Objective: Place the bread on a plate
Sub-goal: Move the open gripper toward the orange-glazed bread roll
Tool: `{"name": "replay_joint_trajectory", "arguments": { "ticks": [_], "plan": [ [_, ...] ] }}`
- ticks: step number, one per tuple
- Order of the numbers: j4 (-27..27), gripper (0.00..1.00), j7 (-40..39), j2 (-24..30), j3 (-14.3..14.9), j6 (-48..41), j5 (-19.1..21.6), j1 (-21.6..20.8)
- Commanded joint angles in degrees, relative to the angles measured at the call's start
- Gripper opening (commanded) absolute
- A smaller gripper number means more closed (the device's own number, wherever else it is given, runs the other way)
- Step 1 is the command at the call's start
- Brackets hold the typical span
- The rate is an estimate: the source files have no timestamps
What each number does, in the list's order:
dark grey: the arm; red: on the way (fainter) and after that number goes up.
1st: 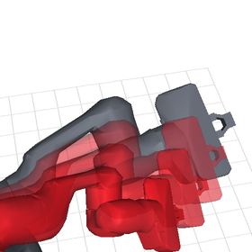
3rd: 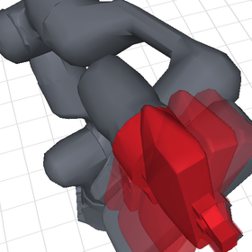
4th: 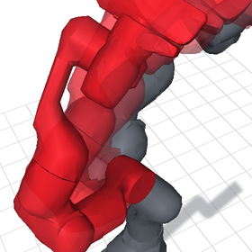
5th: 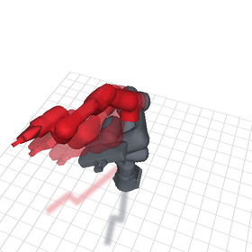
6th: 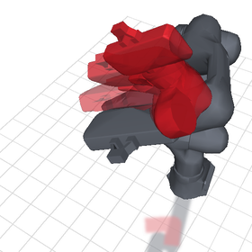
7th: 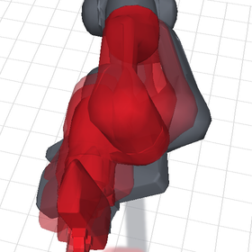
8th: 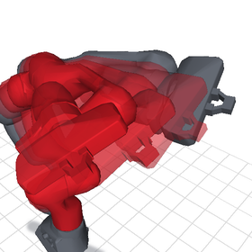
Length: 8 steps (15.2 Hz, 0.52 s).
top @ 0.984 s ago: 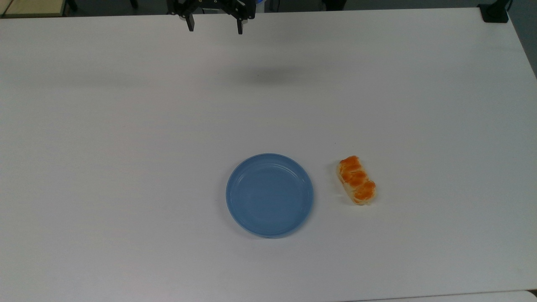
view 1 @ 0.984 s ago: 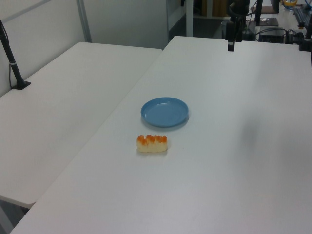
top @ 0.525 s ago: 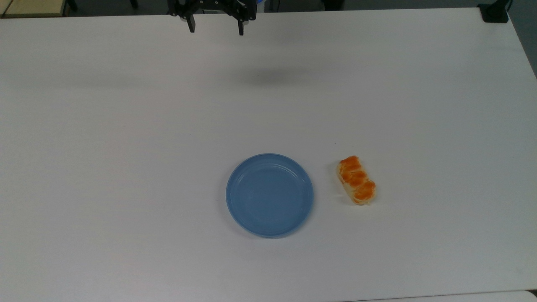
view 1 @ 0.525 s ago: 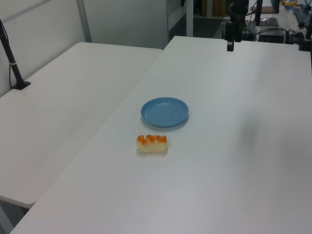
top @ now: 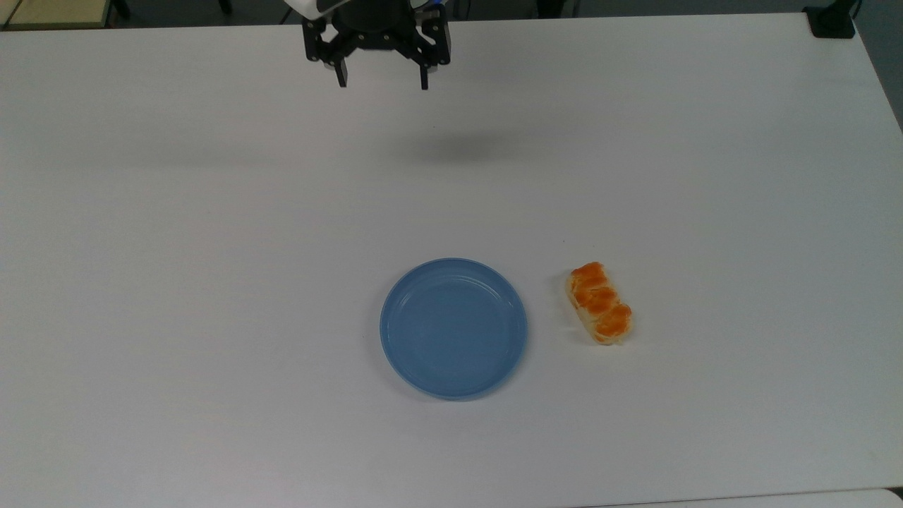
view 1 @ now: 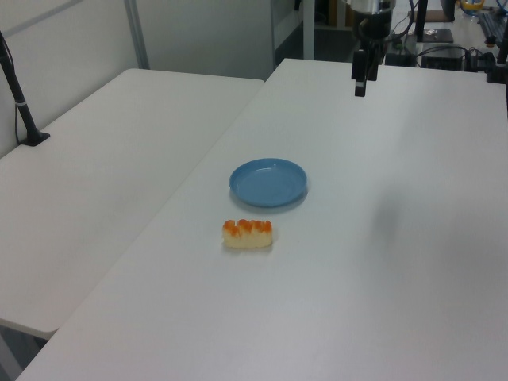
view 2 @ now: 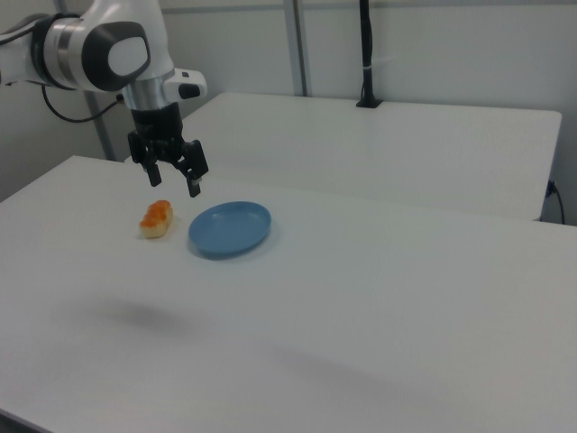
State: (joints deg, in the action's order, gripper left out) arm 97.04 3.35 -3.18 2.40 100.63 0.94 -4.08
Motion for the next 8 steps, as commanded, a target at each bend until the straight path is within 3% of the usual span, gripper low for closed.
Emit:
{"name": "replay_joint_trajectory", "arguments": {
  "ticks": [1, 3, 8],
  "plan": [
    [-0.4, 1.0, 1.3, -1.9, 0.5, 4.0, -0.2, -1.5],
    [-0.4, 1.0, 1.5, -2.6, 0.5, 6.6, 0.1, -1.6],
    [-4.1, 1.0, 7.9, -9.1, 2.7, 14.0, 0.3, -7.9]
  ]
}}
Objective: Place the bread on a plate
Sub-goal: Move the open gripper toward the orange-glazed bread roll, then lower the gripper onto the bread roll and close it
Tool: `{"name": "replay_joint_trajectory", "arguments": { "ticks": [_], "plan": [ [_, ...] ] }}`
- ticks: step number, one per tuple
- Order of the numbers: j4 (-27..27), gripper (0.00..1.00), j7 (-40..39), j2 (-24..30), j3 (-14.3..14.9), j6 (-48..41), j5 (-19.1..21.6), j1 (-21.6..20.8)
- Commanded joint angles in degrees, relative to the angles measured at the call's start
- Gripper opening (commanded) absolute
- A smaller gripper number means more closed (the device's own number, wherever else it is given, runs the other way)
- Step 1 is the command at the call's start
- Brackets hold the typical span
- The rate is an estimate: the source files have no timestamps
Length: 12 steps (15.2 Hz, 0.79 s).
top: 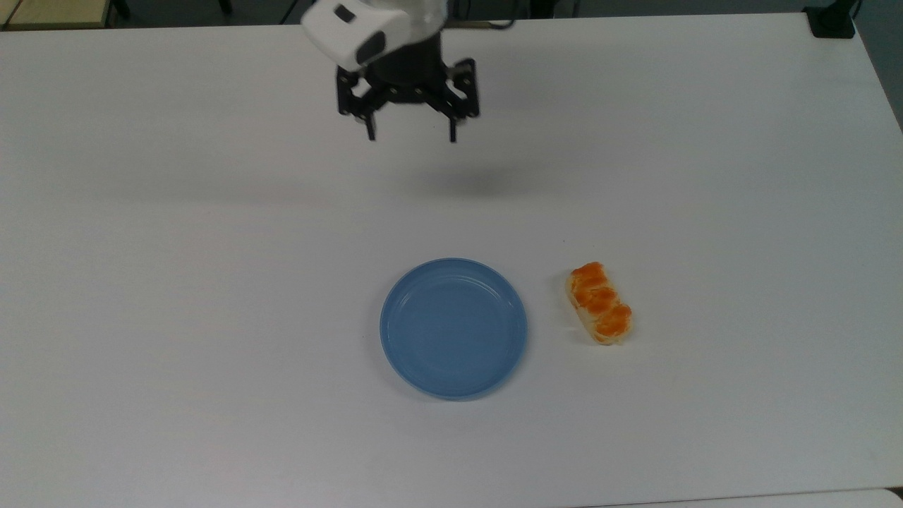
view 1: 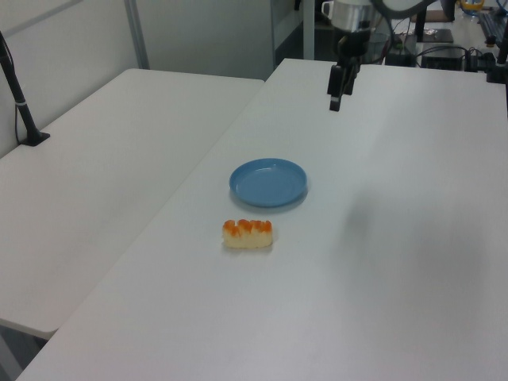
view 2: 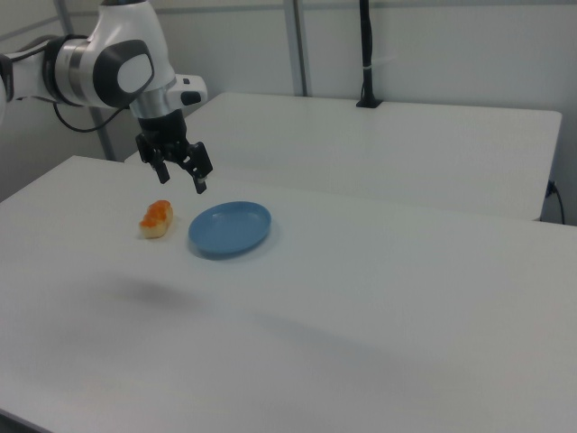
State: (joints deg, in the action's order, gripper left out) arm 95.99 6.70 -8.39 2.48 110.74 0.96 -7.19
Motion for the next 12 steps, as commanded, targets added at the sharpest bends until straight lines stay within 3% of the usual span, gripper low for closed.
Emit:
{"name": "replay_joint_trajectory", "arguments": {
  "ticks": [1, 4, 12],
  "plan": [
    [-3.8, 1.0, 4.9, -4.6, 3.3, 5.7, 0.4, -6.2],
    [-6.9, 1.0, 4.9, -8.5, 5.8, 8.0, 1.8, -10.7],
    [-13.0, 1.0, 4.6, -22.3, 7.3, 15.5, 2.2, -19.9]
  ]
}}
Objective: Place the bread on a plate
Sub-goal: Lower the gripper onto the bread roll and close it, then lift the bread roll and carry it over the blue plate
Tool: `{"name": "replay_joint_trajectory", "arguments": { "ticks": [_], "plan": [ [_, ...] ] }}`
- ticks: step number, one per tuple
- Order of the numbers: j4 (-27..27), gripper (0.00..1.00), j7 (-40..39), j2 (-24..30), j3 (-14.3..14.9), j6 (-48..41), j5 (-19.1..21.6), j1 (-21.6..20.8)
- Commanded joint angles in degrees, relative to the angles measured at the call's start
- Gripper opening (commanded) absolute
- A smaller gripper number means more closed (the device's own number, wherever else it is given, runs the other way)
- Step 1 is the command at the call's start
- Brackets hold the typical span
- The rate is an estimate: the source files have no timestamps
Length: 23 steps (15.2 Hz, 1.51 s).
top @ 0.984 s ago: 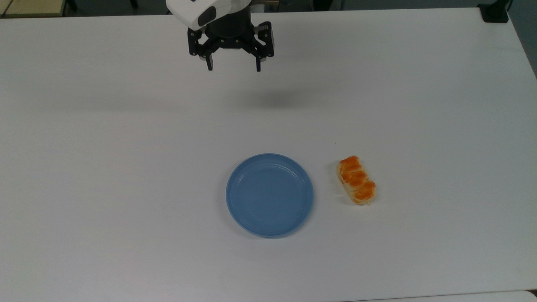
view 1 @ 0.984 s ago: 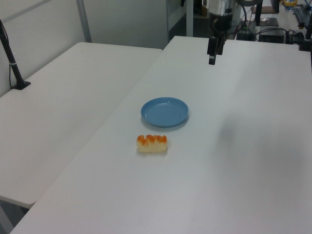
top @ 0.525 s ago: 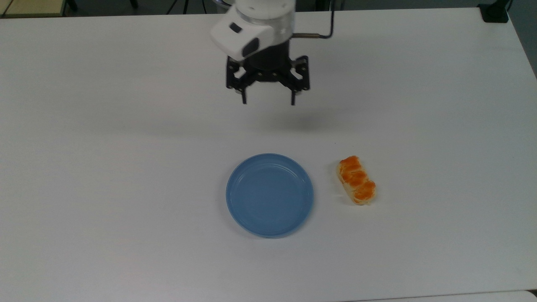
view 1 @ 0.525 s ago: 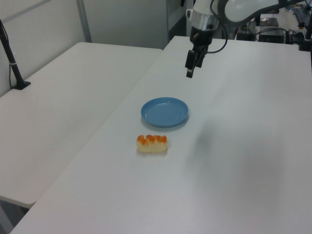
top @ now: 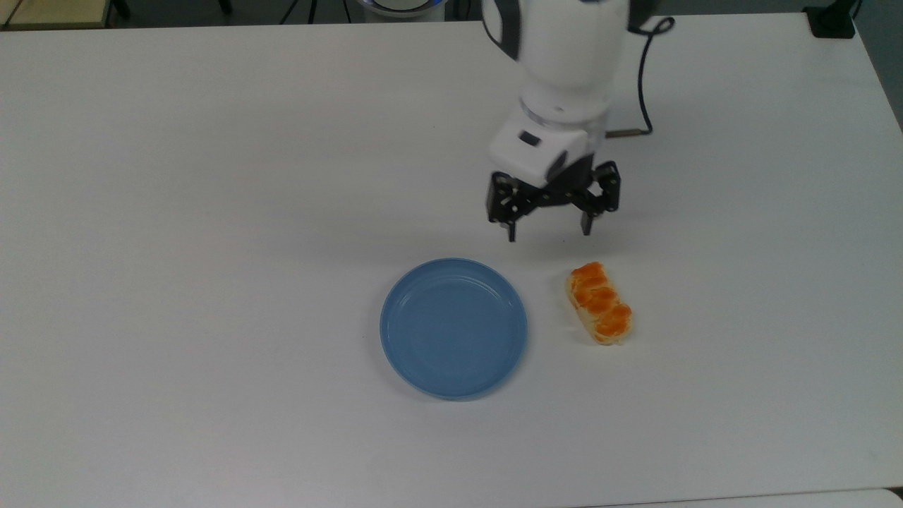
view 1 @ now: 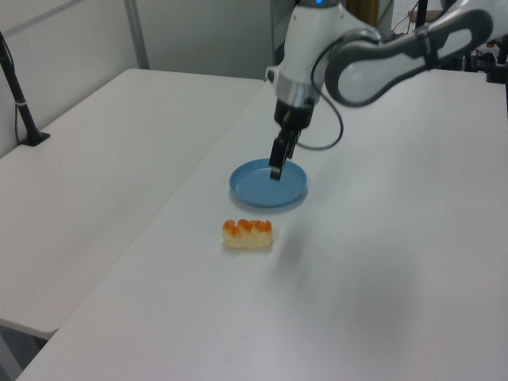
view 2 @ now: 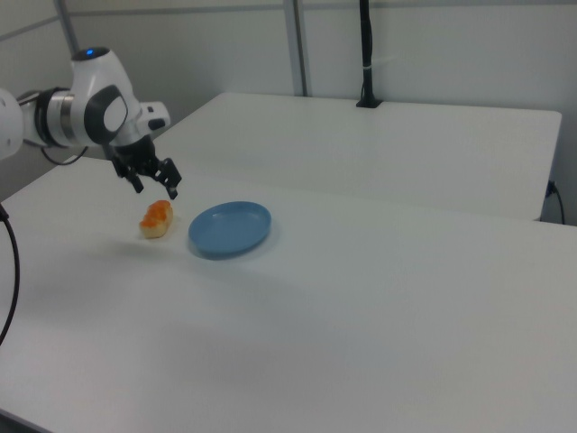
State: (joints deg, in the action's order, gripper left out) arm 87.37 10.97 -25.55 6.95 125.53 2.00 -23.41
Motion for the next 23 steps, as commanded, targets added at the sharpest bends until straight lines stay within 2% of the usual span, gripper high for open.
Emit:
{"name": "replay_joint_trajectory", "arguments": {
  "ticks": [1, 6, 9, 13, 15, 19, 20, 23],
  "plan": [
    [-5.3, 1.0, 0.3, -6.3, 3.2, 0.7, 1.2, -4.5],
    [-7.1, 1.0, 0.5, -12.2, 4.1, 7.4, 1.1, -7.0],
    [-10.0, 1.0, 1.4, -16.0, 5.8, 8.5, 1.2, -9.4],
    [-11.8, 1.0, 3.4, -18.4, 6.1, 10.5, 1.2, -9.7],
    [-11.8, 0.83, 3.4, -18.5, 6.1, 10.8, 1.1, -9.6],
    [-11.4, 0.39, 2.8, -17.6, 6.1, 10.5, 0.8, -9.4],
    [-11.4, 0.35, 2.8, -17.2, 6.1, 10.3, 0.8, -9.3],
    [-11.3, 0.35, 2.8, -13.7, 6.3, 8.0, 1.3, -8.6]
  ]
}}
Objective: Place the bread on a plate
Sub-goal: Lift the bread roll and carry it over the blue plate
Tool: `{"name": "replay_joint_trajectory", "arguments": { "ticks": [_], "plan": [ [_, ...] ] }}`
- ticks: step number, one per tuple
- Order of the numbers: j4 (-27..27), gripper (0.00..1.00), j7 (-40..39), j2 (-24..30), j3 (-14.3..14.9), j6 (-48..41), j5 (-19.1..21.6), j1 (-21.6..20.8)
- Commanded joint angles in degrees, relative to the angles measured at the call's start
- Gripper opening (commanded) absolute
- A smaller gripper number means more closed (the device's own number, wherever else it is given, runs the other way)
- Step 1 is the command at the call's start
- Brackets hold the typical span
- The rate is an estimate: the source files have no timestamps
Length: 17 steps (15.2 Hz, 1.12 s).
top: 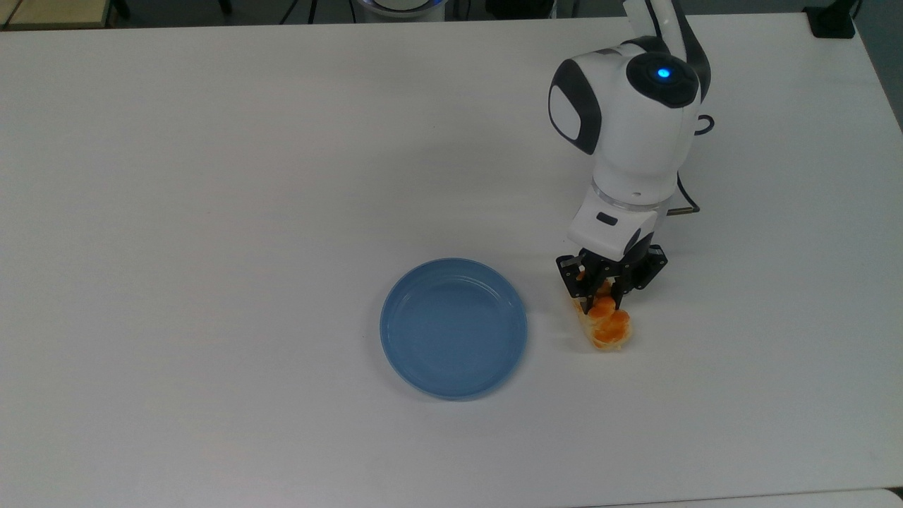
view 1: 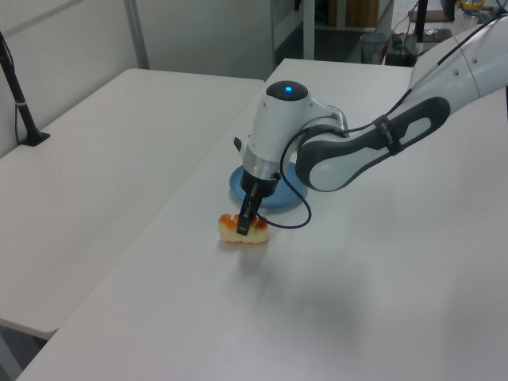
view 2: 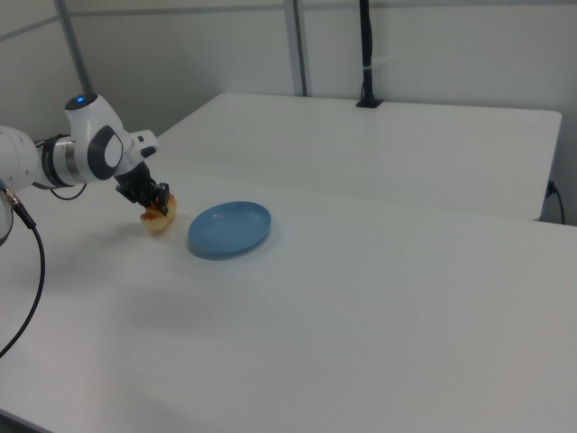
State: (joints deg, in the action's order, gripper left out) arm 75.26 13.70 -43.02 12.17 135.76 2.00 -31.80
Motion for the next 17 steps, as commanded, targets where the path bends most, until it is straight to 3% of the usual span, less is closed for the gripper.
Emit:
{"name": "replay_joint_trajectory", "arguments": {
  "ticks": [1, 3, 8, 12, 17],
  "plan": [
    [0.9, 0.35, -0.3, 5.3, 1.9, -4.9, 1.4, 0.2],
    [0.9, 0.35, -1.9, 7.5, 2.5, -7.4, 1.6, 1.7],
    [3.1, 0.41, -10.6, 7.6, 2.8, -9.7, 1.5, 12.3],
    [3.1, 0.47, -10.0, 5.8, 2.8, -7.8, 1.4, 12.9],
    [4.0, 0.55, -6.9, 3.8, 2.6, -1.4, 4.5, 12.5]
  ]
}}
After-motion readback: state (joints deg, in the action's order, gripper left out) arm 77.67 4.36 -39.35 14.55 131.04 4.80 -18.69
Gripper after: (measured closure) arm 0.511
